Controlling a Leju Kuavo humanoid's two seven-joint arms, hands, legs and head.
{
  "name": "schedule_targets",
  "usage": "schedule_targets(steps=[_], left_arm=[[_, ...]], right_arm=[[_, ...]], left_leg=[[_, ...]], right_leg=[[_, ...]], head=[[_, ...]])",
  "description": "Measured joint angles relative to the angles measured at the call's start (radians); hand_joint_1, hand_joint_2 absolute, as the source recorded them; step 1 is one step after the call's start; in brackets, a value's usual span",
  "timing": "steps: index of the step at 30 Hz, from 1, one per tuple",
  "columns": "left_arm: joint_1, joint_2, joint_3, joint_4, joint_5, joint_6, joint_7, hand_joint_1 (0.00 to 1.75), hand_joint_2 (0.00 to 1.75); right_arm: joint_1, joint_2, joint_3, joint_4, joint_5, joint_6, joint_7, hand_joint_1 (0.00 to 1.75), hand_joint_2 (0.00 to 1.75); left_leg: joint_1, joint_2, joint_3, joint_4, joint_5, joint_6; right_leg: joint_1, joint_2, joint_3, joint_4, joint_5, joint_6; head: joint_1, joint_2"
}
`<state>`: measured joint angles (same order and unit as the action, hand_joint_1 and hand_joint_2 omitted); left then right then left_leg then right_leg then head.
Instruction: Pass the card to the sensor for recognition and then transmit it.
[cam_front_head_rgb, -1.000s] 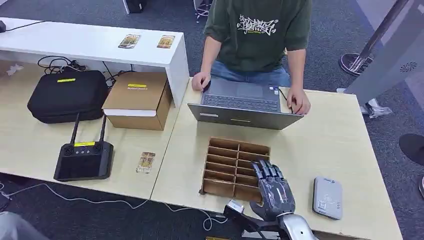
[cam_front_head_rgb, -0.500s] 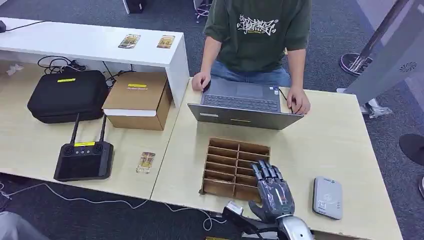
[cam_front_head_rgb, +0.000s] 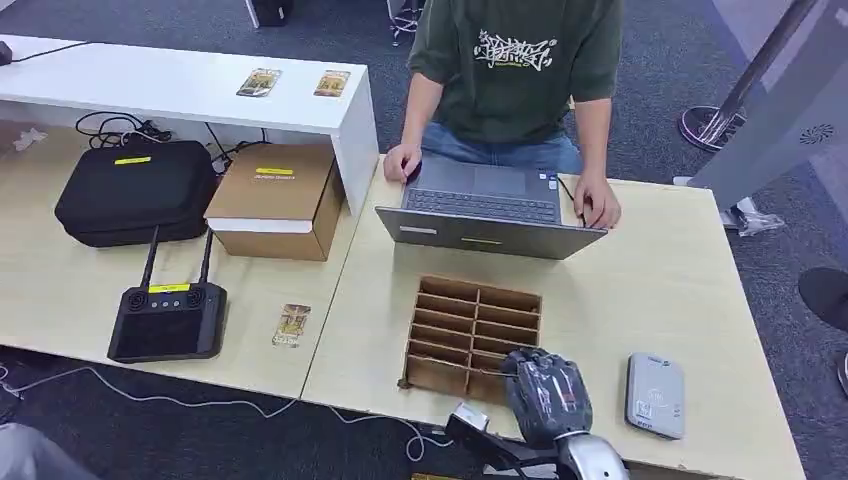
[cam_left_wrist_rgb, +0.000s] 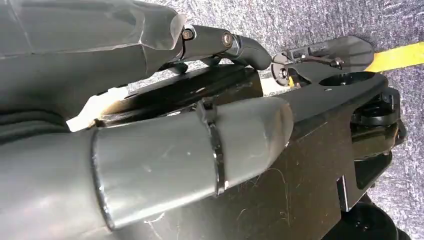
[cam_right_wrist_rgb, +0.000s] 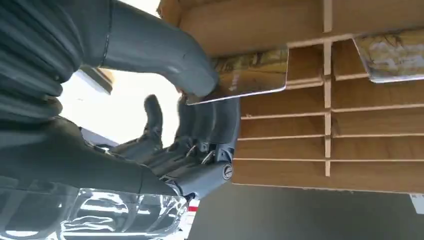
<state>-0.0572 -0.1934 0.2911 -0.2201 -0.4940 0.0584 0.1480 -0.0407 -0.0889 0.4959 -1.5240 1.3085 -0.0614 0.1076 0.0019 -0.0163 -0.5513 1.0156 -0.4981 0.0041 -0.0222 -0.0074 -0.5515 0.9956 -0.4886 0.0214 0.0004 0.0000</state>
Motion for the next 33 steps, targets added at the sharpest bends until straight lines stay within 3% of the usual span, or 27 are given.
schedule_targets(steps=[8, 14, 16, 18, 33], left_arm=[[0.0, 0.0, 0.0, 0.0, -0.003, 0.0, 0.0, 0.0, 0.0], [0.0, 0.0, 0.0, 0.0, -0.006, 0.0, 0.0, 0.0, 0.0], [0.0, 0.0, 0.0, 0.0, -0.006, 0.0, 0.0, 0.0, 0.0], [0.0, 0.0, 0.0, 0.0, -0.006, 0.0, 0.0, 0.0, 0.0], [0.001, 0.0, 0.0, 0.0, -0.009, -0.002, -0.005, 0.0, 0.0]], right_arm=[[0.0, 0.0, -0.001, -0.005, 0.0, 0.0, 0.0, 1.29, 1.75], [0.001, 0.0, -0.001, -0.005, 0.0, 0.0, 0.0, 1.43, 1.75], [0.001, 0.0, -0.001, -0.005, 0.0, 0.0, 0.0, 1.64, 1.75], [0.001, 0.0, -0.001, -0.006, 0.0, 0.0, 0.0, 1.75, 1.75], [0.066, 0.0, -0.06, -0.141, 0.043, -0.111, -0.005, 1.75, 1.75]], left_leg=[[0.0, 0.0, 0.0, 0.0, 0.0, 0.0], [0.0, 0.0, 0.0, 0.0, 0.0, 0.0], [0.0, 0.0, 0.0, 0.0, 0.0, 0.0], [0.0, 0.0, 0.0, 0.0, 0.0, 0.0], [0.0, 0.0, 0.0, 0.0, 0.0, 0.0]], right_leg=[[0.0, 0.0, 0.0, 0.0, 0.0, 0.0], [0.0, 0.0, 0.0, 0.0, 0.0, 0.0], [0.0, 0.0, 0.0, 0.0, 0.0, 0.0], [0.0, 0.0, 0.0, 0.0, 0.0, 0.0], [0.0, 0.0, 0.0, 0.0, 0.0, 0.0]], head=[[0.0, 0.0], [0.0, 0.0], [0.0, 0.0], [0.0, 0.0], [0.0, 0.0]])
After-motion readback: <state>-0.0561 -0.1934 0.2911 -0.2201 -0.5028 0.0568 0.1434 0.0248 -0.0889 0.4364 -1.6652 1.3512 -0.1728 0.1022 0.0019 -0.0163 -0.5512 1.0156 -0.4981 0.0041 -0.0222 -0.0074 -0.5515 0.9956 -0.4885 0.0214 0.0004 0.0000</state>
